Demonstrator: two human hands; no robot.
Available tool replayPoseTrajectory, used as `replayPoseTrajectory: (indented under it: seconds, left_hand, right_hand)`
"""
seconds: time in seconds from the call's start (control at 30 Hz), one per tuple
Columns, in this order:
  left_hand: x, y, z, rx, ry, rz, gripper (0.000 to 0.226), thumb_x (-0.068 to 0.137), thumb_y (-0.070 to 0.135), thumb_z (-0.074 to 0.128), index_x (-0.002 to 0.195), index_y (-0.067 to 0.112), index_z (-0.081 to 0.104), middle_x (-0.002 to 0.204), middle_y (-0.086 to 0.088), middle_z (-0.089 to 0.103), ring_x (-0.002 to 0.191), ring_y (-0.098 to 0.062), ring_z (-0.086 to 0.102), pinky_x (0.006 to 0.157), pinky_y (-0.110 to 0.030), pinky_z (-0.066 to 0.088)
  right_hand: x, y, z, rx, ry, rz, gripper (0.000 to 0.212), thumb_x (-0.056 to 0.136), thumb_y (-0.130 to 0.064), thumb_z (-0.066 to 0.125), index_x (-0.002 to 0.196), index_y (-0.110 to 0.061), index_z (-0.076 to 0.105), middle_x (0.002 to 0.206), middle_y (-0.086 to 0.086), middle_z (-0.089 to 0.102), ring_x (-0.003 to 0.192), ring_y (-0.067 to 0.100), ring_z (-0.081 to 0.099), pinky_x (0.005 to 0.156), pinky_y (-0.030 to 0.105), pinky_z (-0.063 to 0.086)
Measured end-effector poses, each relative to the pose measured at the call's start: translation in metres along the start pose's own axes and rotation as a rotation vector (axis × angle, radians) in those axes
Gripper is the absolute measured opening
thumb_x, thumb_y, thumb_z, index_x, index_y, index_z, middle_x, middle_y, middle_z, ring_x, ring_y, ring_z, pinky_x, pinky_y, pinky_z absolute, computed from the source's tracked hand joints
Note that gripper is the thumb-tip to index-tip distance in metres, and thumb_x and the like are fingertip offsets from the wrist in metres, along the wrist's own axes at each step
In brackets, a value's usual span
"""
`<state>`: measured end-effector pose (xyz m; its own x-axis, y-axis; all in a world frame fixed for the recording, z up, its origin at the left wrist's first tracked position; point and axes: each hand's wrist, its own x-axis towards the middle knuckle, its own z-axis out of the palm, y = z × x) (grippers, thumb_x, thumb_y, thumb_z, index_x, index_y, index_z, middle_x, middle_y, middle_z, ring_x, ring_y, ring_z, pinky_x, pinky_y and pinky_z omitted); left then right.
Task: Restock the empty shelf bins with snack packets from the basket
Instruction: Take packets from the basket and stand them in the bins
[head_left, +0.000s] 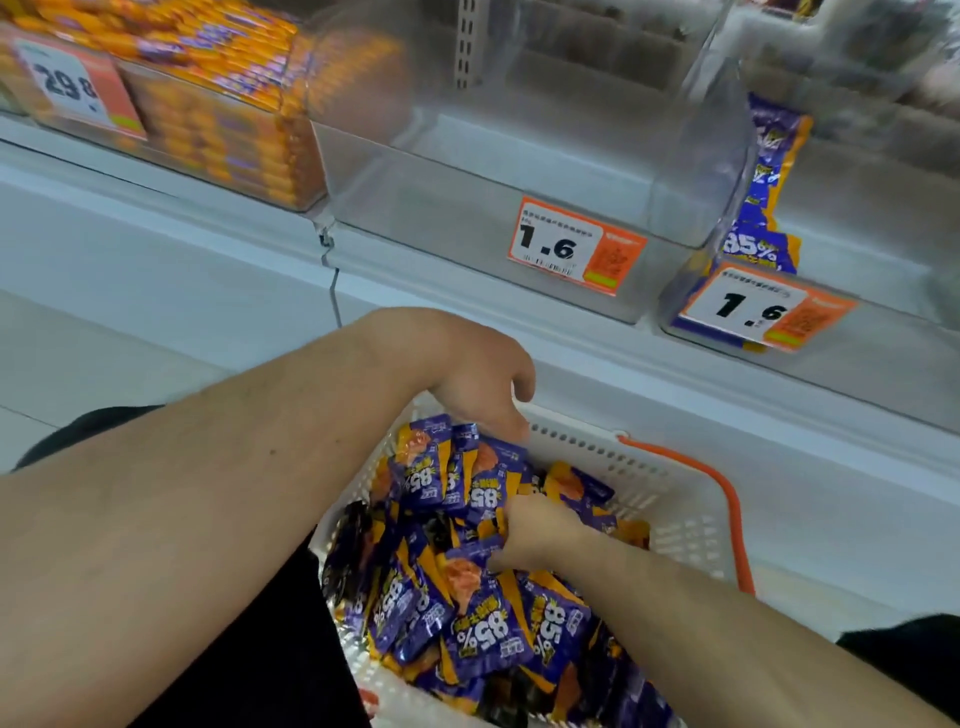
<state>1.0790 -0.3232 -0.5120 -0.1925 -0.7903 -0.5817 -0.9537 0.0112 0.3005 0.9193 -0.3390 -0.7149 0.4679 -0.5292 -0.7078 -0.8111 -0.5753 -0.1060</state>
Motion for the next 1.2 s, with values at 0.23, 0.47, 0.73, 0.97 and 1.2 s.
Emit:
replayPoseTrajectory:
  seconds: [0.23, 0.47, 0.73, 0.97, 1.2]
  left_hand:
    - [-0.003, 0.000, 0.001, -0.004, 0.009, 0.014, 0.063, 0.092, 0.051, 0.057, 0.145, 0.022, 0.040, 0.146, 0.006, 0.044, 0.132, -0.017, 0.044, 0.111, -0.040, 0.036]
    - [-0.002, -0.001, 0.003, -0.006, 0.008, -0.006, 0.062, 0.091, 0.051, 0.058, 0.144, 0.023, 0.041, 0.146, 0.005, 0.044, 0.132, -0.017, 0.045, 0.112, -0.040, 0.035]
    - [0.009, 0.005, 0.011, -0.209, 0.054, -0.079, 0.065, 0.082, 0.043, 0.073, 0.137, 0.020, 0.047, 0.133, -0.001, 0.056, 0.115, -0.022, 0.059, 0.100, -0.038, 0.048]
    - [0.008, 0.016, 0.017, -0.563, 0.230, 0.056, 0.017, 0.078, 0.018, 0.079, 0.083, 0.012, 0.064, 0.079, -0.014, 0.067, 0.070, -0.022, 0.062, 0.068, -0.039, 0.055]
    - [0.001, 0.030, 0.010, -1.374, 0.641, 0.160, 0.023, 0.087, 0.002, 0.066, 0.110, 0.007, 0.065, 0.083, -0.001, 0.075, 0.070, -0.012, 0.067, 0.067, -0.031, 0.058]
  right_hand:
    - [0.003, -0.021, 0.028, 0.414, 0.051, 0.236, 0.052, 0.084, -0.024, 0.076, 0.124, -0.011, 0.046, 0.090, 0.003, 0.056, 0.071, 0.019, 0.056, 0.058, 0.035, 0.051]
    - [-0.014, -0.009, -0.025, 0.707, 0.065, 0.086, 0.038, 0.092, -0.018, 0.068, 0.128, -0.010, 0.059, 0.084, -0.002, 0.057, 0.065, 0.010, 0.050, 0.058, 0.023, 0.043]
    - [-0.077, 0.019, -0.137, 0.565, 0.205, -0.160, 0.015, 0.081, -0.021, 0.079, 0.084, -0.023, 0.064, 0.083, -0.003, 0.063, 0.081, 0.016, 0.058, 0.073, 0.029, 0.044]
    - [-0.125, 0.035, -0.163, 0.819, 0.390, -0.229, 0.027, 0.074, -0.014, 0.085, 0.080, -0.019, 0.059, 0.077, 0.006, 0.064, 0.072, 0.019, 0.057, 0.071, 0.033, 0.044]
    - [-0.167, 0.081, -0.171, 1.212, 0.518, -0.179, 0.032, 0.075, -0.035, 0.079, 0.098, -0.016, 0.067, 0.082, -0.001, 0.069, 0.073, 0.012, 0.060, 0.069, 0.030, 0.045]
